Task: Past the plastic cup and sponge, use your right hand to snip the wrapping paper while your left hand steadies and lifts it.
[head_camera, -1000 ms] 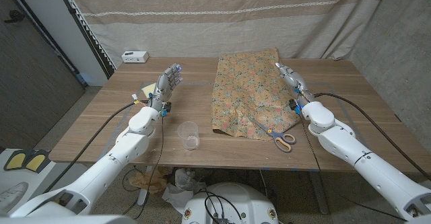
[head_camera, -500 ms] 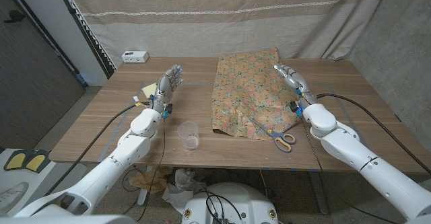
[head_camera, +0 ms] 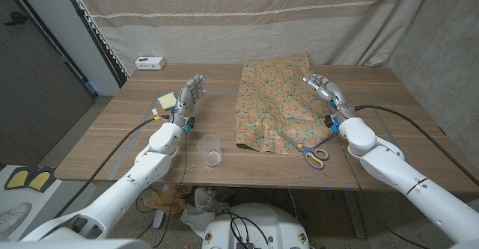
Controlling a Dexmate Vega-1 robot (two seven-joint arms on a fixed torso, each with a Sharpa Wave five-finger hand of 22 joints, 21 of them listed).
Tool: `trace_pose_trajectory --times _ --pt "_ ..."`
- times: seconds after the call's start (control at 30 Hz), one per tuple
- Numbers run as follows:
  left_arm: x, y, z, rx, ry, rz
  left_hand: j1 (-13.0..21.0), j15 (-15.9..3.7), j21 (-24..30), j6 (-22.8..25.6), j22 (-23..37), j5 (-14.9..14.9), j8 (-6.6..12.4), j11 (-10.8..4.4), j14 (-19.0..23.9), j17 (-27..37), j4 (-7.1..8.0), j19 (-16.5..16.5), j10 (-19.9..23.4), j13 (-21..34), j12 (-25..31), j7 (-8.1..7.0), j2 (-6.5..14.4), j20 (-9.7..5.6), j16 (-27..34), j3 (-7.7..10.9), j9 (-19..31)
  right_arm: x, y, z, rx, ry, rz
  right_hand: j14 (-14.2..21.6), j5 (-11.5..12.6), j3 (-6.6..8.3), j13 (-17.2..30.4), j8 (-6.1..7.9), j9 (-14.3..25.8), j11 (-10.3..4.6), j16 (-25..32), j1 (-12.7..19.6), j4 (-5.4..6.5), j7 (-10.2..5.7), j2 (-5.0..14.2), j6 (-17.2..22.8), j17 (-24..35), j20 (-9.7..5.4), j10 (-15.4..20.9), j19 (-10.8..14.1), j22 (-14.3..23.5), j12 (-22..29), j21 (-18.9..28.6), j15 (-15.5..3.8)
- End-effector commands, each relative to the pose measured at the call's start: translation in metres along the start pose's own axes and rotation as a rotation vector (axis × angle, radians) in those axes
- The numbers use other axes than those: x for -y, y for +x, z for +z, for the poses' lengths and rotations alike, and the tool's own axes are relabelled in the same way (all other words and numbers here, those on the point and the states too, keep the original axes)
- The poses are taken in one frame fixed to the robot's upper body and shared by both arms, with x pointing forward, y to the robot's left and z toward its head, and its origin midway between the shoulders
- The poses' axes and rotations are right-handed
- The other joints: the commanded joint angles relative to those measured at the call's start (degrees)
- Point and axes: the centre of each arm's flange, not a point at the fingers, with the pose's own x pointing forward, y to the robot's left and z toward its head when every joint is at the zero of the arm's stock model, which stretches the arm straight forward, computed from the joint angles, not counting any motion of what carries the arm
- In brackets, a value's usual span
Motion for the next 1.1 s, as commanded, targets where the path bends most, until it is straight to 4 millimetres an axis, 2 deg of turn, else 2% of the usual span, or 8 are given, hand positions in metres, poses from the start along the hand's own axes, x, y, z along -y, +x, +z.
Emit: trace_pose_trajectory --times 0.03,0.2,0.27,0.47,0.53,0.63,0.87,1.1 --pt "-0.002 0.006 0.002 0.0 0.005 -0.005 0.78 -6.08 -0.12 0.56 0.17 0.23 0.41 -0.08 0.48 0.16 0.0 0.45 0.18 0.24 -0.03 0.14 -0.13 -2.78 0.5 -0.38 0.3 -0.003 -0.015 0.006 -0.001 -0.051 -0.004 1.11 0.44 0.08 0.25 0.31 0.33 0.19 0.28 0.77 -0.34 0.09 -0.02 0.76 0.19 0.37 0.68 0.96 0.32 0.27 0.06 -2.74" --pt "-0.003 0.007 0.007 0.001 0.013 -0.008 0.82 -6.12 -0.27 0.75 0.17 0.25 0.47 0.03 0.48 0.16 0.0 0.53 0.21 0.24 -0.04 0.17 -0.13 -2.79 0.48 -0.45 0.3 -0.006 -0.02 0.008 -0.001 -0.086 0.0 1.37 0.62 0.2 0.24 0.06 0.34 0.1 0.14 1.26 -0.49 0.51 0.1 0.65 0.2 1.71 0.75 2.09 0.34 0.18 0.27 -2.41" --pt "-0.004 0.007 0.007 0.001 0.006 -0.006 0.84 -6.12 -0.3 0.75 0.17 0.25 0.47 0.02 0.48 0.17 0.0 0.54 0.2 0.24 -0.04 0.18 -0.12 -2.79 0.48 -0.46 0.3 -0.007 -0.022 0.008 -0.005 -0.092 -0.003 1.49 0.66 0.25 0.22 0.0 0.34 0.43 0.13 1.38 -0.5 0.49 0.18 0.65 0.21 1.89 0.89 2.17 0.35 0.2 0.23 -2.35" --pt "-0.004 0.008 0.008 0.007 0.014 -0.023 0.88 -6.14 -0.44 0.88 0.18 0.27 0.5 -0.01 0.54 0.16 0.0 0.62 0.21 0.24 -0.05 0.19 -0.12 -2.76 0.48 -0.52 0.3 -0.008 -0.024 0.009 -0.011 -0.116 0.022 2.24 0.81 0.37 0.17 -0.17 0.34 0.05 0.18 1.87 -0.61 0.5 0.34 0.79 0.21 2.51 1.26 2.86 0.38 0.18 0.23 -2.3" --pt "-0.006 0.007 0.008 0.006 0.015 -0.015 0.88 -6.12 -0.49 0.82 0.18 0.28 0.47 -0.18 0.51 0.17 0.0 0.64 0.12 0.24 -0.09 0.17 -0.13 -2.8 0.46 -0.55 0.29 -0.008 -0.024 0.01 -0.014 -0.125 0.026 4.24 0.99 0.47 0.11 -0.26 0.35 -0.62 0.6 2.43 -0.75 0.69 0.41 1.17 0.21 3.0 3.08 3.74 0.41 0.68 0.26 -2.65" --pt "-0.007 0.004 0.008 -0.001 0.015 -0.008 0.9 -5.98 -0.69 0.68 0.18 0.3 0.39 -0.02 0.31 0.17 0.0 0.58 -0.02 0.24 -0.15 0.16 -0.16 -2.75 0.37 -0.65 0.29 -0.009 -0.025 0.013 -0.014 -0.156 0.025 4.73 1.05 0.48 0.08 -0.21 0.35 -0.54 0.6 2.64 -0.77 0.78 0.41 1.6 0.22 3.39 3.82 4.19 0.42 0.86 0.28 -2.81" --pt "-0.005 0.002 0.006 -0.011 0.015 -0.011 0.93 -5.96 -0.94 0.69 0.19 0.31 0.38 0.07 0.21 0.17 0.0 0.48 -0.14 0.25 -0.2 0.32 -0.17 -2.67 0.33 -0.75 0.29 -0.011 -0.029 0.014 -0.025 -0.166 0.05 5.64 1.12 0.56 0.05 -0.25 0.36 -1.08 0.7 2.96 -0.81 0.83 0.53 1.91 0.23 3.87 4.35 4.55 0.44 0.91 0.22 -2.93" --pt "-0.002 0.003 0.006 -0.015 0.02 -0.006 0.95 -5.96 -1.13 0.65 0.19 0.33 0.34 -0.07 0.22 0.17 0.0 0.58 -0.11 0.24 -0.18 0.03 -0.2 -2.62 0.33 -0.87 0.27 -0.013 -0.03 0.014 -0.026 -0.189 0.064 5.1 1.18 0.7 0.02 -0.35 0.36 -0.71 0.27 3.35 -0.87 0.89 0.71 1.99 0.24 3.85 4.42 4.59 0.45 0.78 0.06 -3.04"
